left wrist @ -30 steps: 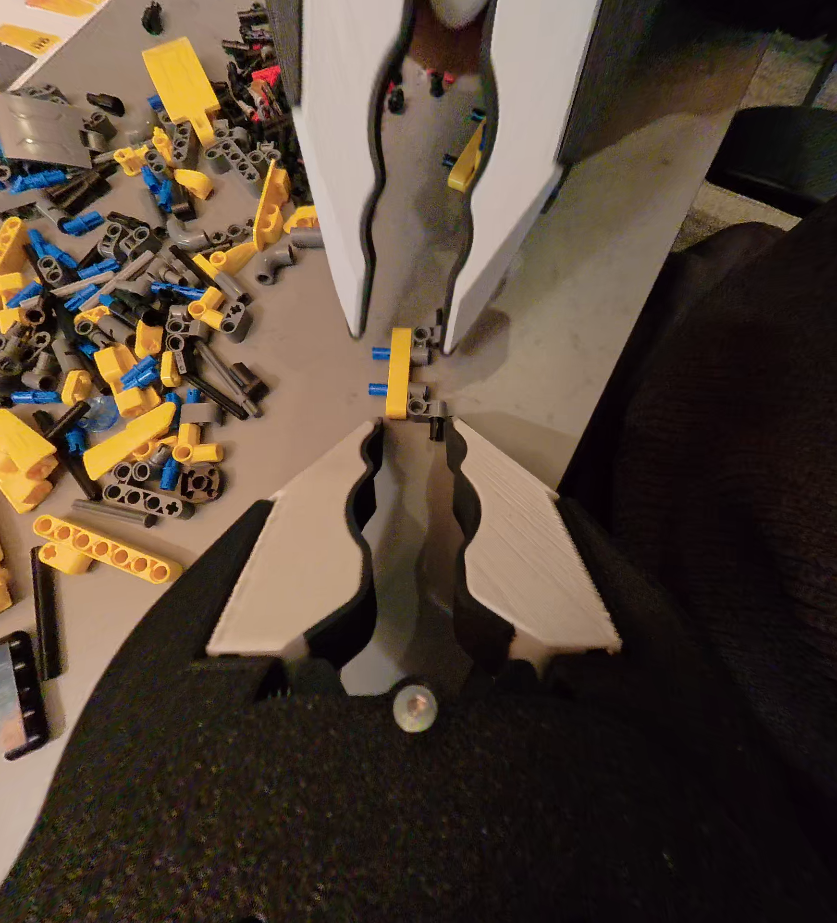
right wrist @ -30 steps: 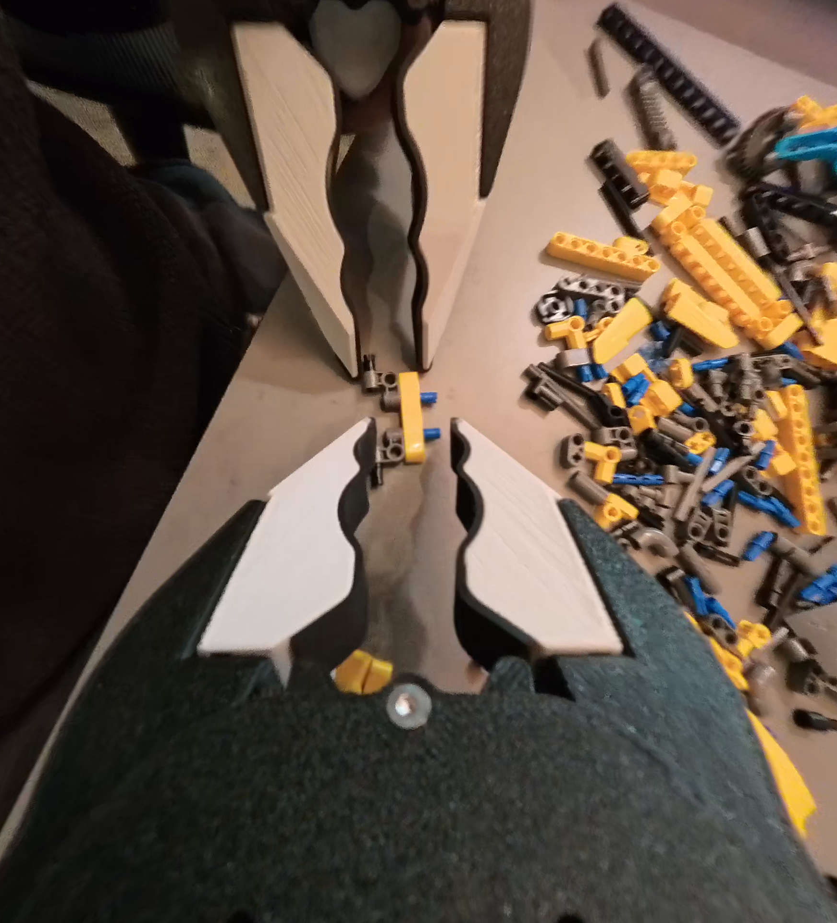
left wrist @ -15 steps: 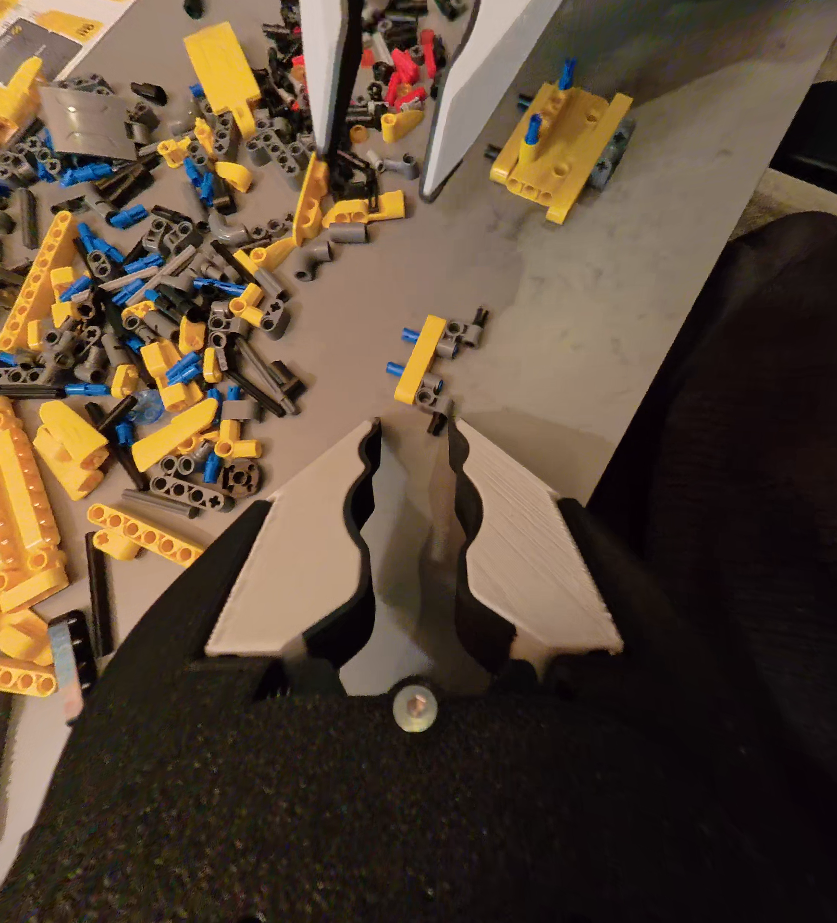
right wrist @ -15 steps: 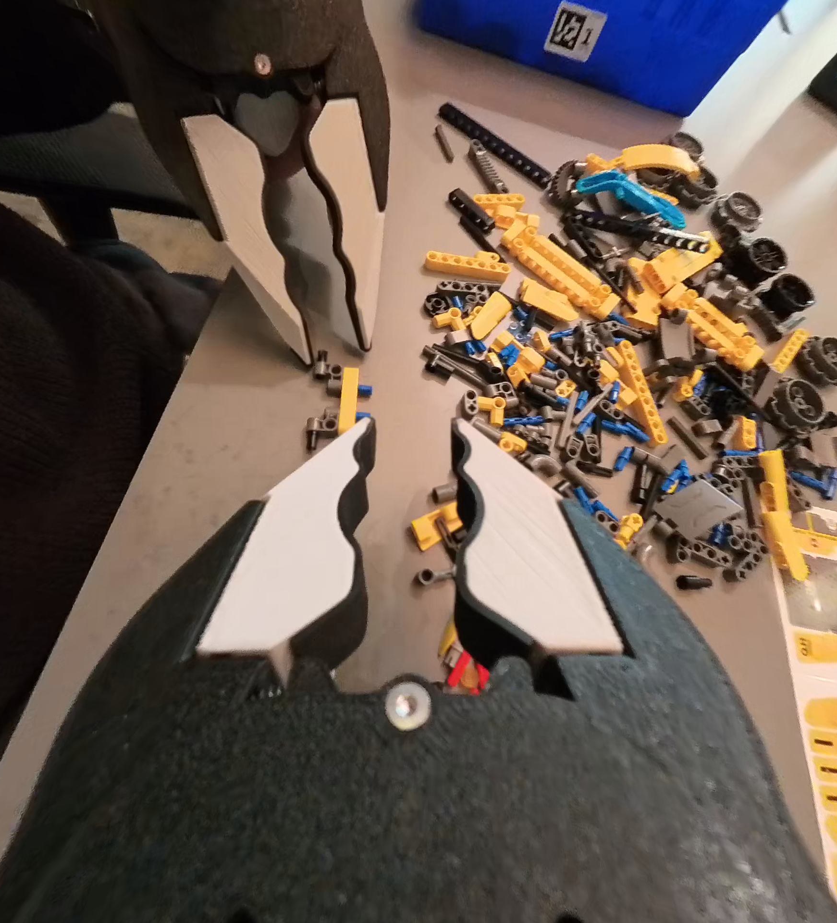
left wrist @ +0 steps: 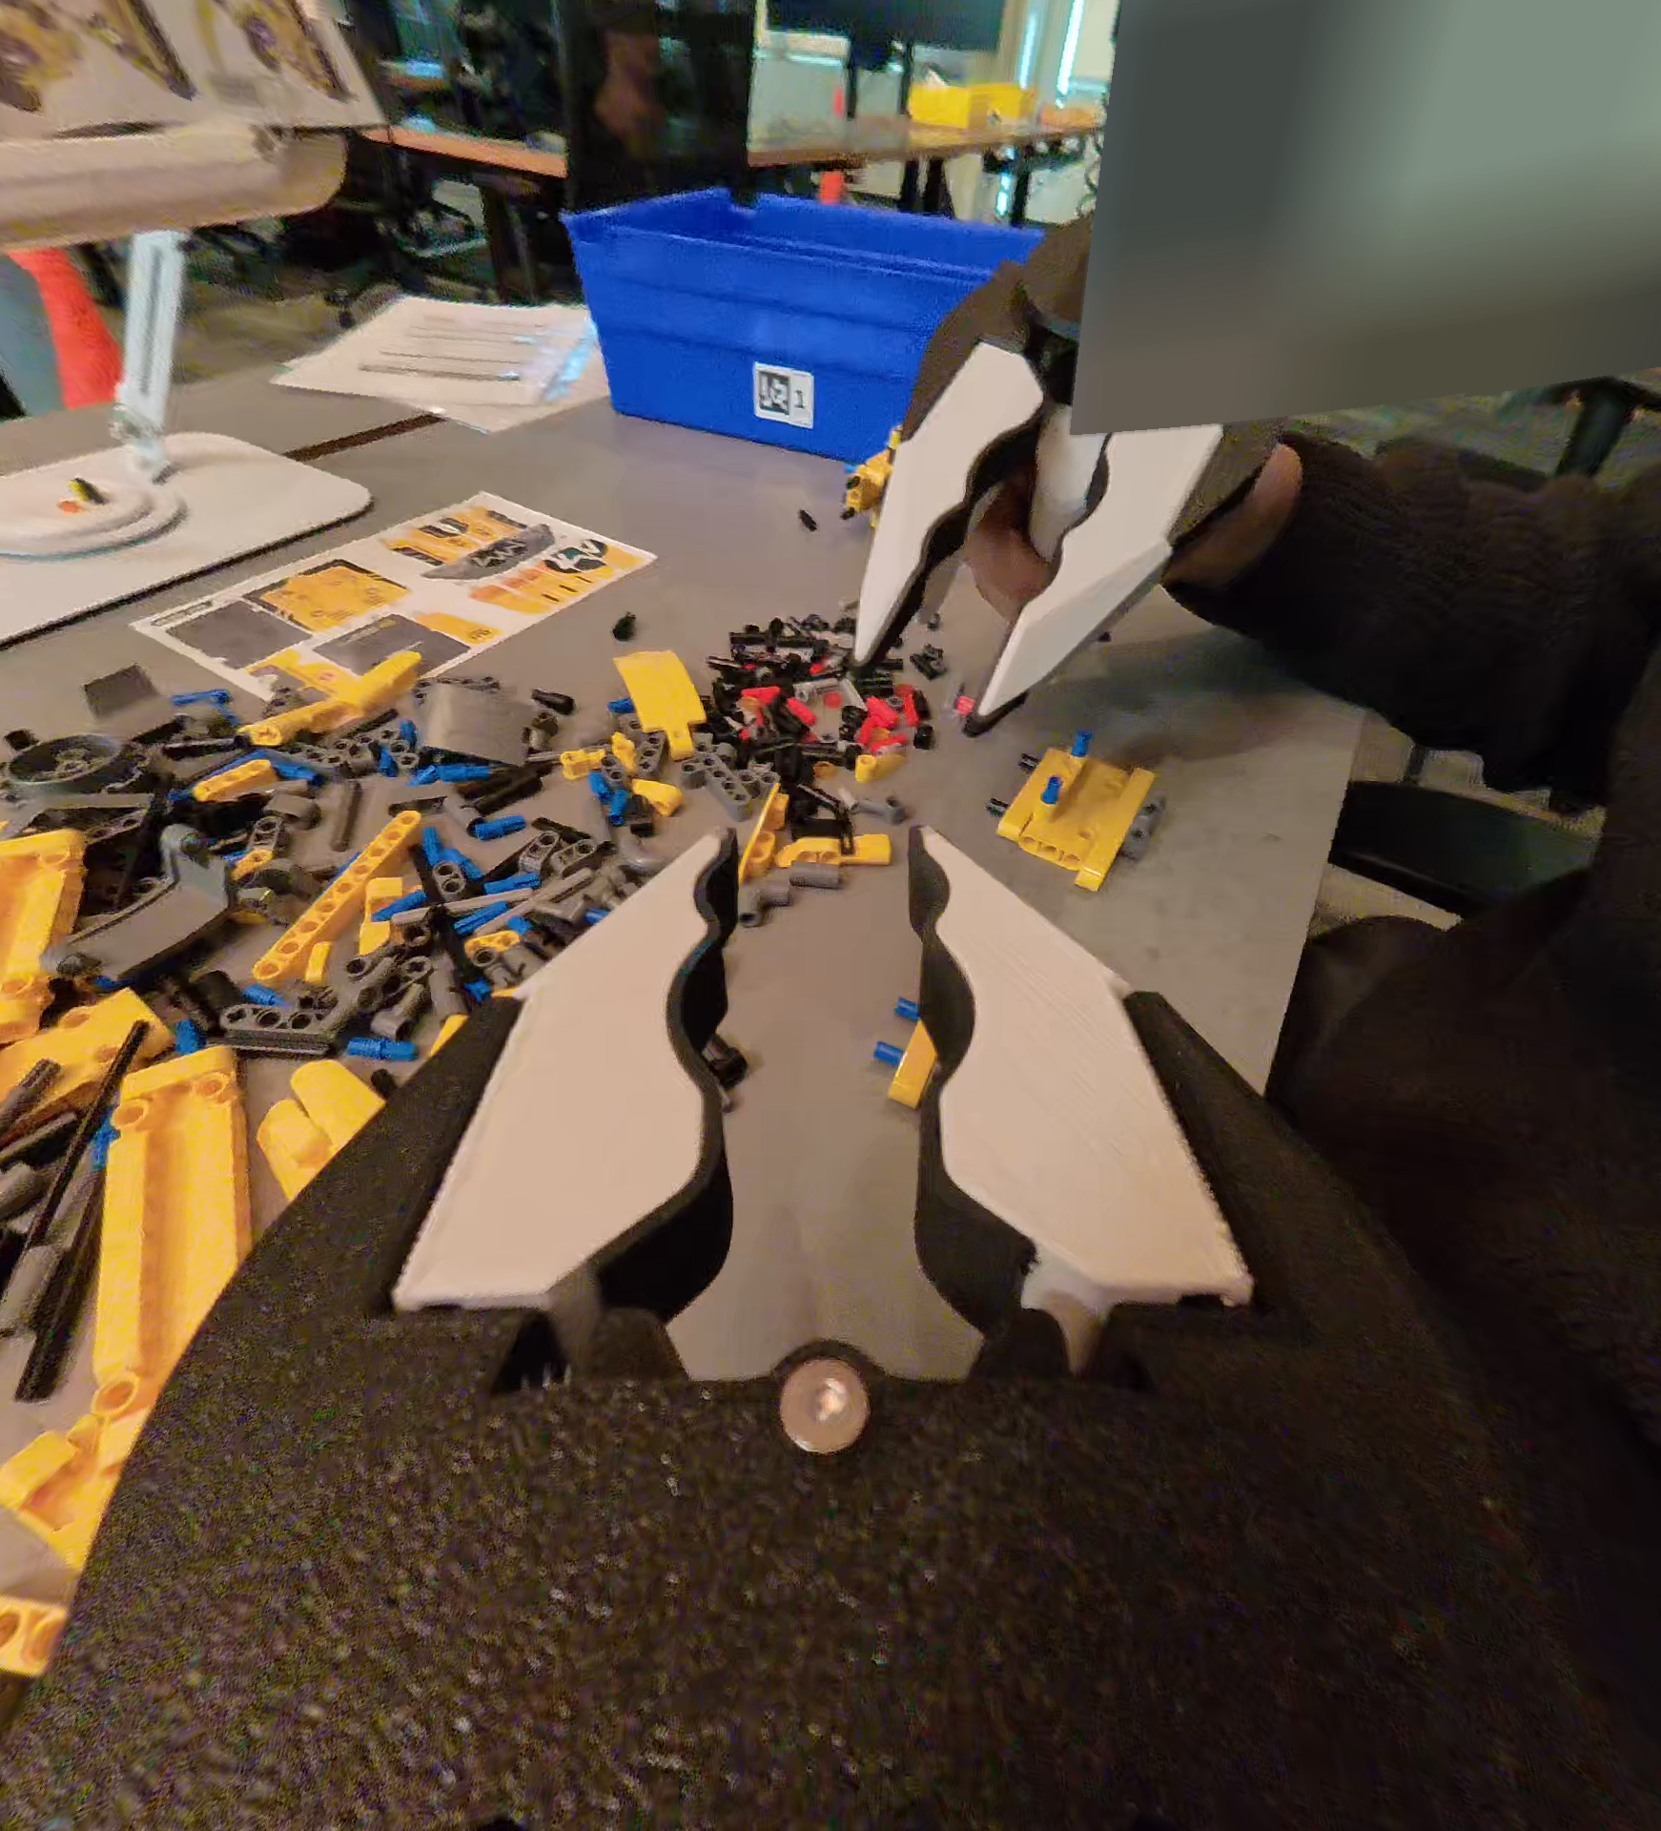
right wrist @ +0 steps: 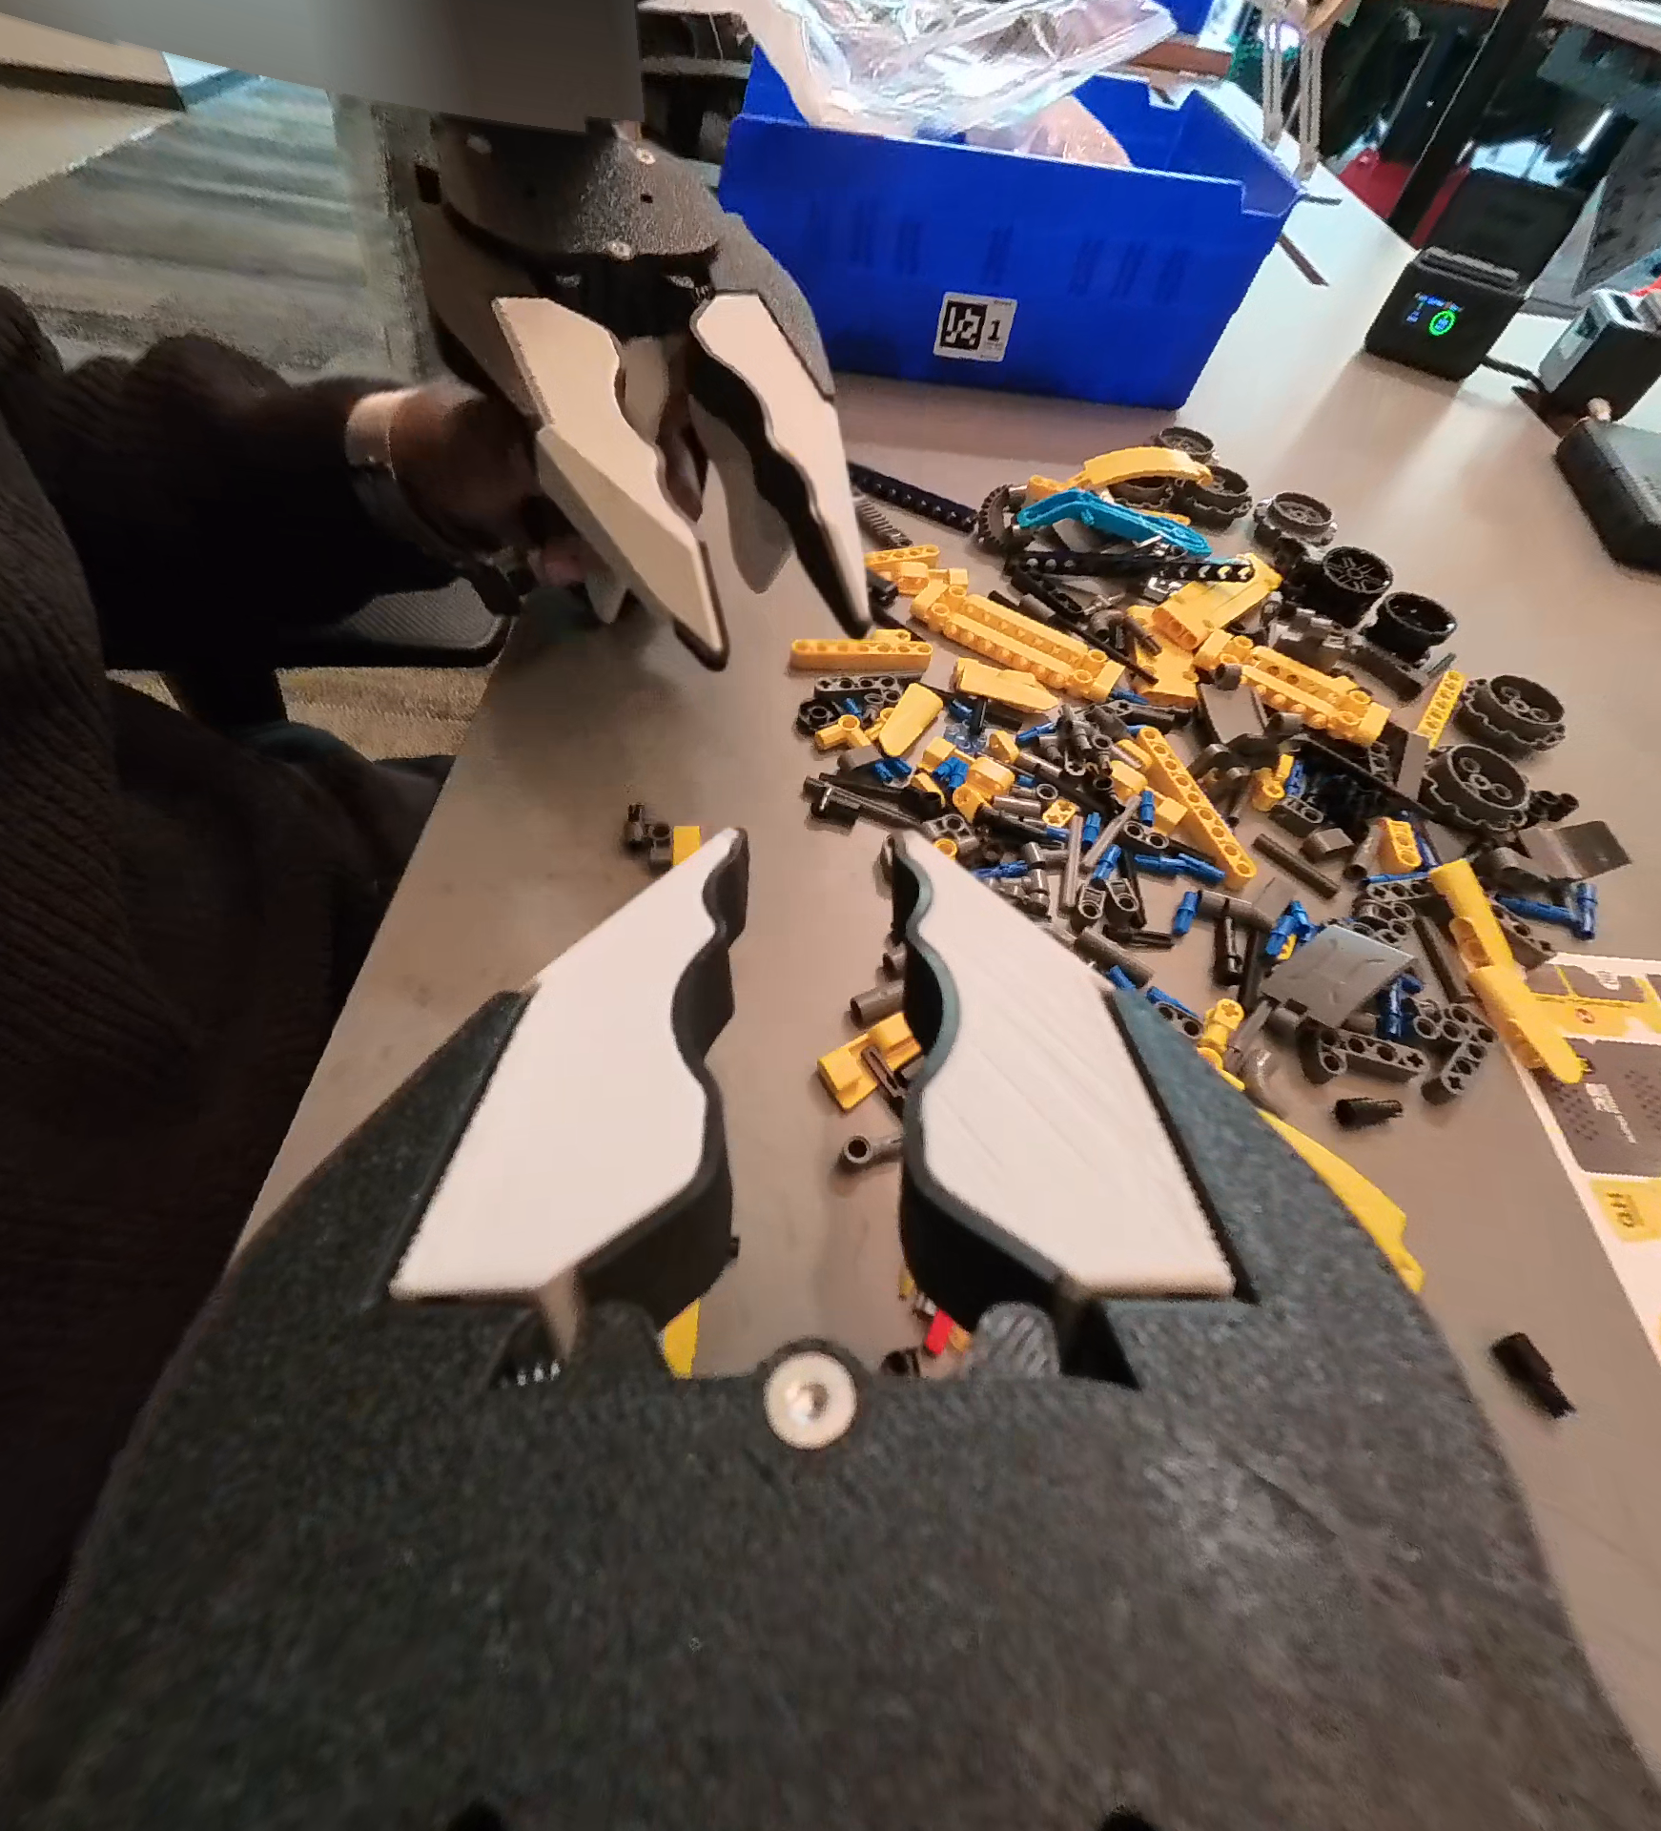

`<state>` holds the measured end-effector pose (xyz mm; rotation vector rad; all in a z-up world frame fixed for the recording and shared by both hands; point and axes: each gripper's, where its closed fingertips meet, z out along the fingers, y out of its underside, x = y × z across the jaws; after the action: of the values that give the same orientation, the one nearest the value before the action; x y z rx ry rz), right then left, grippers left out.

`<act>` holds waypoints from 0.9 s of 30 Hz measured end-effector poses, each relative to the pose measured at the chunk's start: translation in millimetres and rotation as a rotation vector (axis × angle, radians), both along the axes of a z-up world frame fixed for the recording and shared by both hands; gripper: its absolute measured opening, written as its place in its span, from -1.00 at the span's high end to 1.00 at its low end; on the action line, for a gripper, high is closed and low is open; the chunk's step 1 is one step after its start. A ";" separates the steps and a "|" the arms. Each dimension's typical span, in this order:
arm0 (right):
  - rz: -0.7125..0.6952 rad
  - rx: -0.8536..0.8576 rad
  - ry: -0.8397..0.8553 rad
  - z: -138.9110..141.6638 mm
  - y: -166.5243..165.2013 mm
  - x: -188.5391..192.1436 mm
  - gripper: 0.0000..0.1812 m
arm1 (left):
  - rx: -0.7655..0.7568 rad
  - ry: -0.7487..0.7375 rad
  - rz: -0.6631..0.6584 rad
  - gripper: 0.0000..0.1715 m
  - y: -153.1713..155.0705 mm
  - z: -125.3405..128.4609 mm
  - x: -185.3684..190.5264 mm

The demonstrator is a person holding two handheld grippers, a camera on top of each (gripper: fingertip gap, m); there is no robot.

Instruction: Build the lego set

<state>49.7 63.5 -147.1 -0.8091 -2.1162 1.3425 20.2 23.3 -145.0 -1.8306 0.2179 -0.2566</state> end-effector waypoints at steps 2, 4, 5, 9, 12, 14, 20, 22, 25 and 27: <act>-0.005 -0.013 -0.011 -1.8 0.5 -1.0 0.69 | 0.014 -0.002 -0.003 0.61 -1.8 1.3 0.3; 0.003 -0.024 -0.039 -6.5 -0.6 -0.9 0.71 | 0.004 0.019 0.017 0.61 -1.1 -1.5 -1.5; 0.007 -0.027 -0.055 -9.7 -1.4 -0.8 0.71 | -0.005 0.022 0.014 0.61 -0.4 -3.0 -0.8; -0.001 -0.014 -0.071 -16.9 -2.2 -2.3 0.71 | -0.039 0.024 0.001 0.61 1.5 -8.1 1.1; -0.024 -0.020 -0.062 -15.8 -1.3 -5.2 0.72 | -0.034 0.032 0.009 0.61 1.5 -7.8 0.7; -0.038 -0.030 -0.060 -15.5 -0.2 -6.9 0.72 | -0.031 0.034 0.009 0.61 1.4 -7.4 0.7; -0.026 -0.079 -0.095 -18.1 -1.9 -7.1 0.75 | -0.068 0.075 0.052 0.66 5.3 -14.2 -2.7; -0.020 -0.098 -0.104 -17.8 -2.7 -6.9 0.75 | -0.107 0.116 0.062 0.70 8.0 -21.4 -1.9; -0.022 -0.105 -0.107 -18.2 -1.8 -7.3 0.76 | -0.165 0.185 0.070 0.71 11.3 -32.8 0.3; -0.021 -0.109 -0.107 -17.7 -1.9 -7.2 0.76 | -0.190 0.226 0.087 0.71 13.1 -38.0 -0.3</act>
<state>42.5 61.6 -164.8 -0.9653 -2.1239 1.4433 19.9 36.4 -183.0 -2.0532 0.2778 -0.0088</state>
